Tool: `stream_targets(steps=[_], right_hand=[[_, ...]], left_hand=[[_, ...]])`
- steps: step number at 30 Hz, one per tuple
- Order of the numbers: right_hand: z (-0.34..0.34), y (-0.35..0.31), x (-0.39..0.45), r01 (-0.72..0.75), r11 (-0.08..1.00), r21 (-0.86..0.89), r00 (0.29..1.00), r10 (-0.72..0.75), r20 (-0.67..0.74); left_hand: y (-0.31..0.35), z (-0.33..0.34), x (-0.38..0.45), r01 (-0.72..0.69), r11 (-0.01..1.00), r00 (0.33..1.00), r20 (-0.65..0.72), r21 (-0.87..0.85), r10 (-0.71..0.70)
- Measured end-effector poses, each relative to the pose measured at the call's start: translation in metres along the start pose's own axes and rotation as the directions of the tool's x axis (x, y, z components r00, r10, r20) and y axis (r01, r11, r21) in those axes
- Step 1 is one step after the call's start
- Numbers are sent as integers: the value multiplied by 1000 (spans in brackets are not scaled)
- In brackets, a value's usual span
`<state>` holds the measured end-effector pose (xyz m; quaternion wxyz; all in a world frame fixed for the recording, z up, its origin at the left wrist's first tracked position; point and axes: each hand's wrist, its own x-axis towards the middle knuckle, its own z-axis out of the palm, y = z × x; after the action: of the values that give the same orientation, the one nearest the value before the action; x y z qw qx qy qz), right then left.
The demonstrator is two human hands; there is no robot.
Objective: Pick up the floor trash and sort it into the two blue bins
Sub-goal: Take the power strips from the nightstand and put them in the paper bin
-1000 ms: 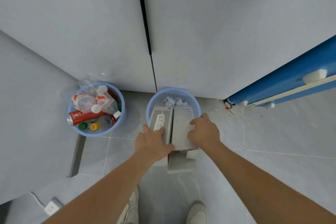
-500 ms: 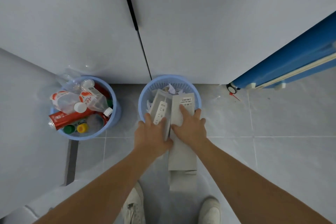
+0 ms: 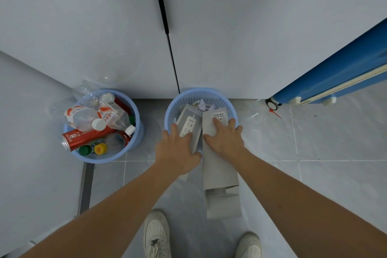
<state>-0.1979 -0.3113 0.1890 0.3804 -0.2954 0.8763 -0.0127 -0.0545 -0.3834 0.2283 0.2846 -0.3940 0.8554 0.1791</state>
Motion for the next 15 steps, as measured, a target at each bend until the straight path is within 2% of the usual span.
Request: stream_targets(steps=[9,15], right_hand=[[-18,7,-5,6,997,81,1000,-6,5],[-26,8,-21,54,998,27,998,-53,-23]], left_hand=[[-11,-9,-10,3,1000,995,-97,-23,-6],[-6,-17,-27,-11,994,984,-173,106,30]])
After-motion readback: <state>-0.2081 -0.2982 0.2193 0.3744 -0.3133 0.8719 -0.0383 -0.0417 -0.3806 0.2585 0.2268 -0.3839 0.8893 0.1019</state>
